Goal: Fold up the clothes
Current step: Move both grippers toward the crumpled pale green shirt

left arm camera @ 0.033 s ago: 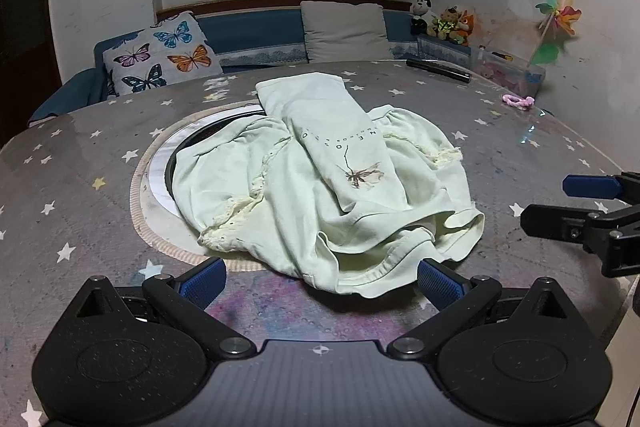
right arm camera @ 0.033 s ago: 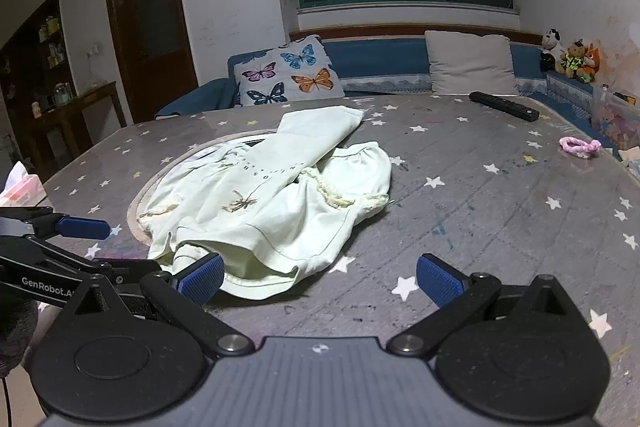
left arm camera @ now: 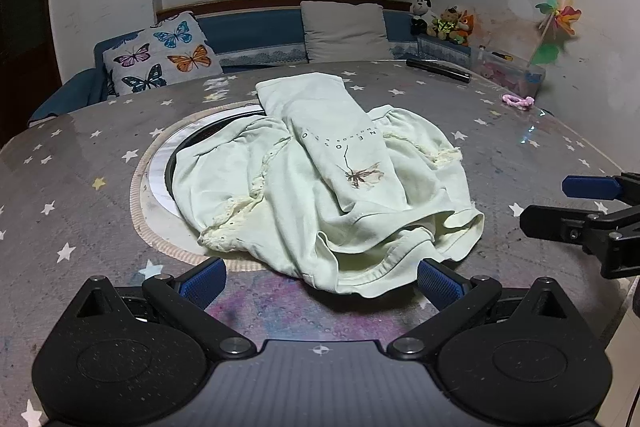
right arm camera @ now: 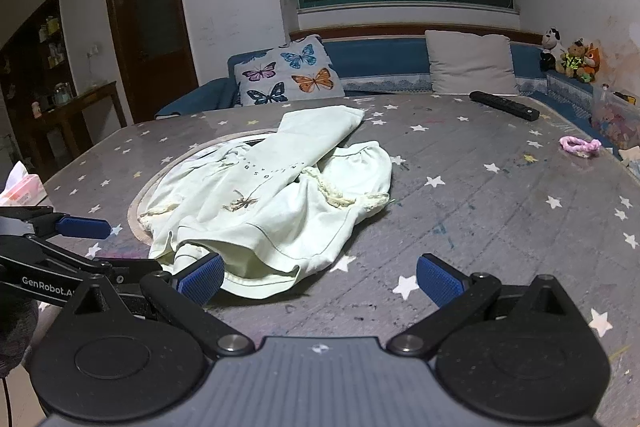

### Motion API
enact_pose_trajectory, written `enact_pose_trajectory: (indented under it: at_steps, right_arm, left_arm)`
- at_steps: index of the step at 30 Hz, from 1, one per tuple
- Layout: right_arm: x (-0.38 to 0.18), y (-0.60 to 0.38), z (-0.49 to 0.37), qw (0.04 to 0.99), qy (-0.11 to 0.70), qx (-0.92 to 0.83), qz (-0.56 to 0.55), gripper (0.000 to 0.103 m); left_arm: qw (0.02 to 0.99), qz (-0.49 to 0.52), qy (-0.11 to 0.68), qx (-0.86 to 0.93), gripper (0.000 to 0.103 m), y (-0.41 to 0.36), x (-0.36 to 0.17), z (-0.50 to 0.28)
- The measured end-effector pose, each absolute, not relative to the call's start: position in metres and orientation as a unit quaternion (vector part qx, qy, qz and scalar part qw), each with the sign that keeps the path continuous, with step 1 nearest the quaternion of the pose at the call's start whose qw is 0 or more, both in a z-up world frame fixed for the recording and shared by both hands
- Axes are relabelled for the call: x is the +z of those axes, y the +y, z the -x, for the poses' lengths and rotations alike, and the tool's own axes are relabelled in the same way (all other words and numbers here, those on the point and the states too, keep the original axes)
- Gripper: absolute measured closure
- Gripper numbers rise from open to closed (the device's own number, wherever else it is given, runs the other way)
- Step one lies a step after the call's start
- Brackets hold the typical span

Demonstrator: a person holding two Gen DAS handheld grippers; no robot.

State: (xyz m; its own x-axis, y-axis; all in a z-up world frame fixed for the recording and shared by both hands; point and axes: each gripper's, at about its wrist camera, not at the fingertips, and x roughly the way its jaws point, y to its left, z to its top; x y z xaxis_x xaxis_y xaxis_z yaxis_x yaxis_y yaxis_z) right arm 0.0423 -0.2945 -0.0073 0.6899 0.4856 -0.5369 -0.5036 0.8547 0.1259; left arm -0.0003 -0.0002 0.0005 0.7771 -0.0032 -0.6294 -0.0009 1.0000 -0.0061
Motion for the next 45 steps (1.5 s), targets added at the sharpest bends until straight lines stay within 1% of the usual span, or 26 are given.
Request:
enact_pose_trajectory:
  at_steps: [19,27,45]
  right_arm:
    - [-0.005,-0.292,-0.033,0.92,0.287,0.266,0.019,0.0]
    - [-0.004,-0.294,-0.042,0.919,0.294,0.263,0.012,0.0]
    - [-0.007,-0.291,-0.083,0.915,0.317,0.251,0.005,0.0]
  left_arm:
    - [0.946,0.008,0.323,-0.001,0.0,0.001,0.007,0.004]
    - [0.946,0.009,0.324,0.0,0.0,0.003,0.007,-0.001]
    - [0.946,0.0,0.321,0.037,0.001,0.031,0.017,-0.046]
